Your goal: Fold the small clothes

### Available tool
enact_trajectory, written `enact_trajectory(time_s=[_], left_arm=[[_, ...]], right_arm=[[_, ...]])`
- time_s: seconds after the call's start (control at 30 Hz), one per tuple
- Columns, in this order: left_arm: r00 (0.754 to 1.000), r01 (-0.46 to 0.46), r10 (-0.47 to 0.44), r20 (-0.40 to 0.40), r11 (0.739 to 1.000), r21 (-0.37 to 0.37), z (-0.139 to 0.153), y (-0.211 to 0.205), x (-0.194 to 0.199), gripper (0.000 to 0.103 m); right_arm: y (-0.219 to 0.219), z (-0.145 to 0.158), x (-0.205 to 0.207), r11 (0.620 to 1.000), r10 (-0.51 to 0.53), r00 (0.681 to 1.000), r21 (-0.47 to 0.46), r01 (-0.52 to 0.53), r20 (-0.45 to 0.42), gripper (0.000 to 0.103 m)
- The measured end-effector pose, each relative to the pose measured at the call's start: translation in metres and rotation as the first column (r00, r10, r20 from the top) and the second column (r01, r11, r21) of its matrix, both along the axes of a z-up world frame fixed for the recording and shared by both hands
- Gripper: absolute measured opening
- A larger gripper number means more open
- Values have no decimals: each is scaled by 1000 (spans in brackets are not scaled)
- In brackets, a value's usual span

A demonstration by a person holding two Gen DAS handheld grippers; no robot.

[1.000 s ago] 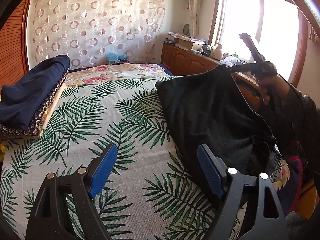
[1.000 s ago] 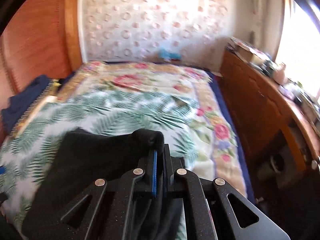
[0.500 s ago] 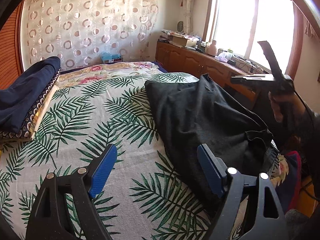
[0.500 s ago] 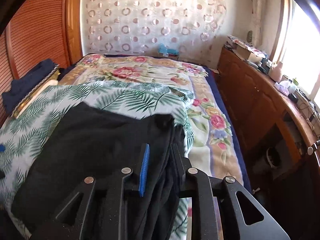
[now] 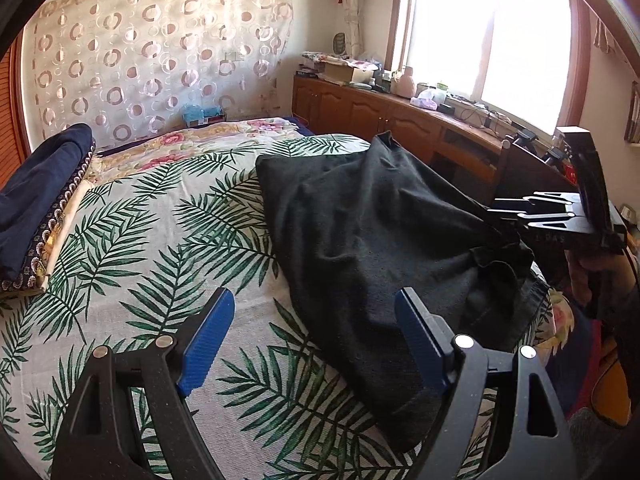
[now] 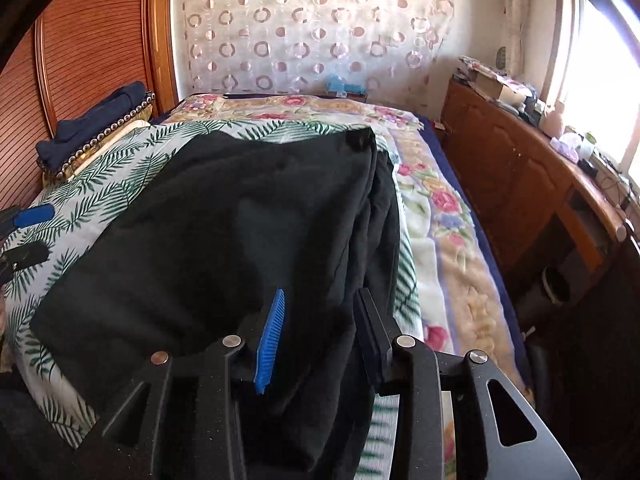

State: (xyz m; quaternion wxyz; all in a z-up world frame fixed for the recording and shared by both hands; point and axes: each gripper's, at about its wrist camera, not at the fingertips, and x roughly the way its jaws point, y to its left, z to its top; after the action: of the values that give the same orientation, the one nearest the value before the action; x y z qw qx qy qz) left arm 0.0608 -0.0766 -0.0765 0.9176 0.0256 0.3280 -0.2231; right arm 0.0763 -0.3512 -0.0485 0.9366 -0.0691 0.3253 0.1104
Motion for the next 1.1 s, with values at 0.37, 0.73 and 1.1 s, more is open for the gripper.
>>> enact_trajectory(time_s=[0.37,0.73,1.1], left_arm=[[998,53,-52,-44,998,29,-13,-17,-2,83],[997,59,-58,-44,998,18,-14,-17,-5,83],[995,72,-70,-67,997,17,-17,-20,-5,83]], right_arm=[[35,4,-33,997,74,997,30,-75,24,37],[33,-24,-12,985,173,978,43,-169,-119,13],[-24,1,-62,990,139,983,29,-137,-120,4]])
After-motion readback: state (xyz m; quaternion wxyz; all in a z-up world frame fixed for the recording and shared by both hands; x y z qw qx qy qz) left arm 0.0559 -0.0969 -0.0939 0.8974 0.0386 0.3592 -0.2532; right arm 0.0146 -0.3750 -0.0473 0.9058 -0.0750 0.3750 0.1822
